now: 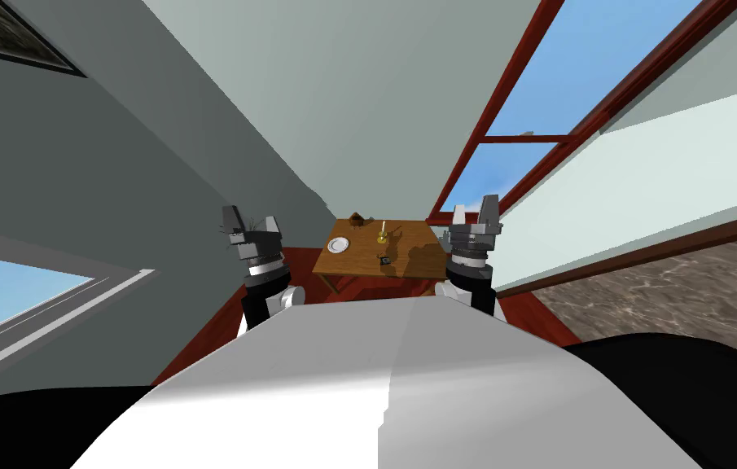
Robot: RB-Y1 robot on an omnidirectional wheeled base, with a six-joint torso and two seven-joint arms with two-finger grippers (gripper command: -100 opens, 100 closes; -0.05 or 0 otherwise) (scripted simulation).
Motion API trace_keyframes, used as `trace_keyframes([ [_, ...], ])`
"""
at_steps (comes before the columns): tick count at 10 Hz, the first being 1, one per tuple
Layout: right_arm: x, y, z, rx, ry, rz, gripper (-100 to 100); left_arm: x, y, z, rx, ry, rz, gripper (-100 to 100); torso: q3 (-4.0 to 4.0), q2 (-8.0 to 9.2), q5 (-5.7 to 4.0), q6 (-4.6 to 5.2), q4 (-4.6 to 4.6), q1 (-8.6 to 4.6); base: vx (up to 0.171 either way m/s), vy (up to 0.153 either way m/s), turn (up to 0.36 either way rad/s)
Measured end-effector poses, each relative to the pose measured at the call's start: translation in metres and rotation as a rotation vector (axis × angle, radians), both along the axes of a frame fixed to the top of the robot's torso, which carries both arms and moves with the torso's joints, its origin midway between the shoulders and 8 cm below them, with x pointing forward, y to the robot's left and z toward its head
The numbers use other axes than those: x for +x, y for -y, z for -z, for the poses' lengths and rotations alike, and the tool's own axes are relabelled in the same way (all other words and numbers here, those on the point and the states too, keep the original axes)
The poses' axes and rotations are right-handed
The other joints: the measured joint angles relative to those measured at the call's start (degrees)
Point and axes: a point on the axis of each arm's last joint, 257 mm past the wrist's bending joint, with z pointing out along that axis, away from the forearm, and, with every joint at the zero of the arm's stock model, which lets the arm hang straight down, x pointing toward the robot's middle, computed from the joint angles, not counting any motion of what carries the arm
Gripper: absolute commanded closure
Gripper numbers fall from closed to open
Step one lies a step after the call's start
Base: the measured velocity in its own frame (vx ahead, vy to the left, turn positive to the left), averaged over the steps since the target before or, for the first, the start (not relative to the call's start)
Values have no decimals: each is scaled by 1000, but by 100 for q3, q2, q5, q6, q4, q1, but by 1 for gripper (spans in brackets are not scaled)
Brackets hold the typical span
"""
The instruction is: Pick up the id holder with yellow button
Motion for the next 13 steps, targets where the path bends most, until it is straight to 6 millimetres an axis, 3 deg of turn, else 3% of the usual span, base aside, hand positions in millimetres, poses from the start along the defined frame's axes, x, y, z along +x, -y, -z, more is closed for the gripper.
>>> trace_keyframes([
  [2, 11, -5, 12, -40, -49, 1, -100, 0, 0, 0, 0, 0, 0, 0, -1, -1, 2, -2, 0, 8, -2, 36, 149],
  [4, 29, -3, 43, -94, -147, 25, -100, 0, 0, 0, 0, 0, 0, 0, 0, 0, 4, -2, 0, 18, -3, 42, 111],
  [6, 39, 0, 55, -121, -197, 42, -100, 0, 0, 0, 0, 0, 0, 0, 0, 0, 2, -1, 0, 9, 3, 27, 148],
  [8, 54, 4, 83, -162, -284, 72, -100, 0, 0, 0, 0, 0, 0, 0, -1, -2, 3, -1, -1, 14, -1, 38, 113],
  [10, 64, 6, 99, -191, -340, 93, -100, 0, 0, 0, 0, 0, 0, 0, 0, 0, 3, -1, 0, 14, 4, 43, 162],
  [13, 86, 16, 151, -269, -499, 152, -100, 0, 0, 0, 0, 0, 0, 0, -1, -1, 5, -1, -1, 22, 1, 59, 231],
])
